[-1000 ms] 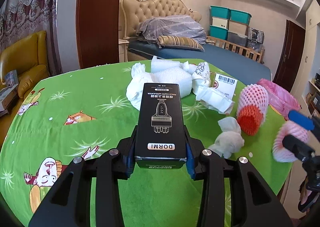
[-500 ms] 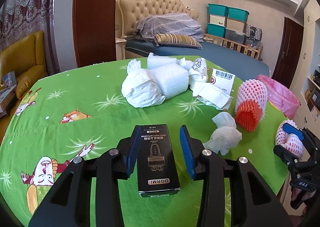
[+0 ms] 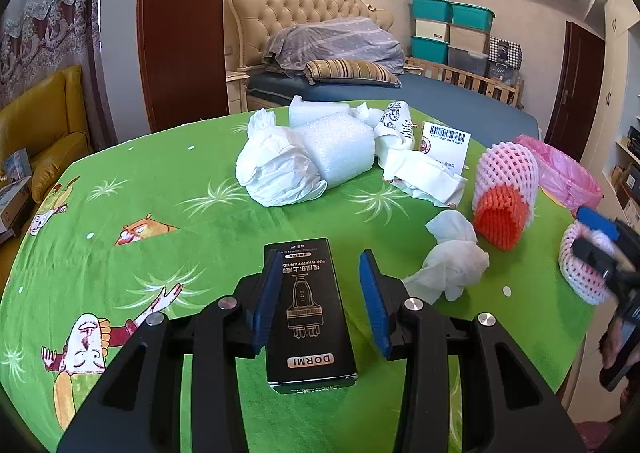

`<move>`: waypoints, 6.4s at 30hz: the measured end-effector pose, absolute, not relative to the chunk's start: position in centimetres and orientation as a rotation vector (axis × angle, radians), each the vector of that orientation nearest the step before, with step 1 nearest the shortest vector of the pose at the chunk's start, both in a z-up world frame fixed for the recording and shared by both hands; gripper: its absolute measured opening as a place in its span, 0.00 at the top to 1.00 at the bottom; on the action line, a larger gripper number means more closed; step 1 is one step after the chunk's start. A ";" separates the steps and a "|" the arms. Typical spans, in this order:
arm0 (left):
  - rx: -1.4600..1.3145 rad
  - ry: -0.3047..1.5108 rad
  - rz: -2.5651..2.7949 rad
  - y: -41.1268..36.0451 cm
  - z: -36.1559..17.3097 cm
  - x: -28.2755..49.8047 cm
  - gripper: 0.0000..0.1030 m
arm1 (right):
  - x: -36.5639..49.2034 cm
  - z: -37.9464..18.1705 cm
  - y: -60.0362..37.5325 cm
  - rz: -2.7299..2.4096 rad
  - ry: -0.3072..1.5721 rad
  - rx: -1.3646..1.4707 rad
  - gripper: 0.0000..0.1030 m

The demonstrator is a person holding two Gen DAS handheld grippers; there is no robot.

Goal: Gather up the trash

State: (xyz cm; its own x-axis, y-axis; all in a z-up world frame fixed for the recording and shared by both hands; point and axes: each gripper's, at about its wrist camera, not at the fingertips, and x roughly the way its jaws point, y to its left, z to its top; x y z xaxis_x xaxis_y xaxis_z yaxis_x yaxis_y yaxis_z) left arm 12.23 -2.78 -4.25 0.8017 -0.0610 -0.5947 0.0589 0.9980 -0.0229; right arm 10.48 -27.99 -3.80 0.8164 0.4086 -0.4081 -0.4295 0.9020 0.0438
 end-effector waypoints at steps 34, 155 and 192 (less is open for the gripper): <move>0.011 0.637 -0.041 -1.7 -3.3 11.8 0.95 | 7.3 -3.5 -29.5 0.311 0.318 -0.146 0.56; 0.152 0.764 -0.337 -10.5 -6.3 15.5 0.67 | 16.9 -3.2 -27.5 0.216 0.568 0.126 0.05; 0.106 0.543 -0.170 -7.9 -4.0 10.1 0.67 | 15.3 -3.7 -25.4 0.263 0.583 0.037 0.78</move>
State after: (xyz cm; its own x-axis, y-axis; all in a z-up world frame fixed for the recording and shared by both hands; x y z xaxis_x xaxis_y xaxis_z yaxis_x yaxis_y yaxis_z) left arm 10.07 -7.92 -3.95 0.8425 -0.1326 -0.5221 0.1887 0.9805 0.0555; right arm 15.31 -25.44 -3.68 0.8027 0.2554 -0.5389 -0.2345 0.9660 0.1084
